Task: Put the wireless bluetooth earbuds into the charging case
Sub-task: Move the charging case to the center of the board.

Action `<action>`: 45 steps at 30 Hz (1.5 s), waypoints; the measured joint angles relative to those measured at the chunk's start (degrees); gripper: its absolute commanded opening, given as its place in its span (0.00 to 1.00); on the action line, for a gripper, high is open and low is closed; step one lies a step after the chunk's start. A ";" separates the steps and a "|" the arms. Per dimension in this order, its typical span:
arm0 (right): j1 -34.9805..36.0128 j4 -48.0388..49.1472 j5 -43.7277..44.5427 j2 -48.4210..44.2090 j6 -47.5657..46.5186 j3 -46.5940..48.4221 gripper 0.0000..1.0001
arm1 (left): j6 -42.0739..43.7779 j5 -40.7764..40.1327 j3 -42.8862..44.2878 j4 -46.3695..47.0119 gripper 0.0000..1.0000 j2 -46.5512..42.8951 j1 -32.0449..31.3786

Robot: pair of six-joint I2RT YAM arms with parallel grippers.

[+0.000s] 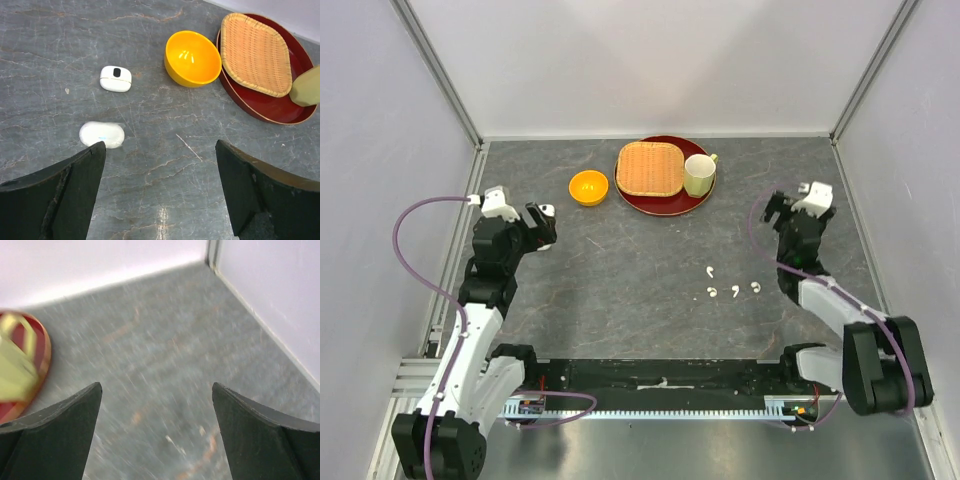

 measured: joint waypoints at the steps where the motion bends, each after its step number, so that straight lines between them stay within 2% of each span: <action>1: 0.00 -5.05 0.00 -1.77 1.31 4.13 0.98 | -0.26 -0.02 0.00 -0.13 0.96 -0.07 0.00; 4: -0.07 -16.52 -4.11 -3.93 2.47 16.09 0.98 | -1.25 -0.33 0.00 -0.15 0.96 -0.55 0.00; 7: -0.09 -23.65 -14.80 -6.69 4.55 22.99 0.98 | -2.89 -0.55 0.61 -1.81 1.00 -0.94 0.00; 11: 0.00 -24.37 -30.77 -9.94 9.60 20.72 0.98 | -8.11 -3.17 2.38 -8.81 1.00 -2.32 0.04; 14: 0.09 -24.20 -42.12 -8.13 12.09 19.12 0.98 | -9.38 -3.76 2.38 -12.57 1.00 -5.70 0.04; 18: 1.68 -27.63 -52.37 -5.20 10.21 19.15 0.98 | -10.82 -3.74 0.83 -13.79 1.00 -12.57 0.04; 21: 4.15 -31.08 -54.60 -4.42 6.95 19.76 0.98 | -12.35 -3.67 -1.25 -14.82 1.00 -16.17 0.04; 25: 9.44 -34.84 -54.73 -1.84 0.66 22.29 0.98 | -12.94 -4.31 -0.96 -19.02 1.00 -16.17 0.04; 30: 20.52 -35.76 -51.91 5.44 -6.05 27.69 0.98 | -11.58 -6.95 4.09 -24.41 1.00 -15.65 0.04; 34: 26.05 -36.13 -50.36 12.15 -9.20 31.67 0.98 | -10.45 -8.57 5.20 -25.51 1.00 -15.54 0.04; 40: 33.94 -34.12 -46.47 18.58 -12.90 33.81 0.98 | -10.21 -8.37 5.38 -26.73 1.00 -9.94 0.17; 45: 35.54 -32.50 -43.89 19.69 -13.18 35.30 0.98 | -10.10 -7.67 6.95 -26.88 1.00 -1.14 0.76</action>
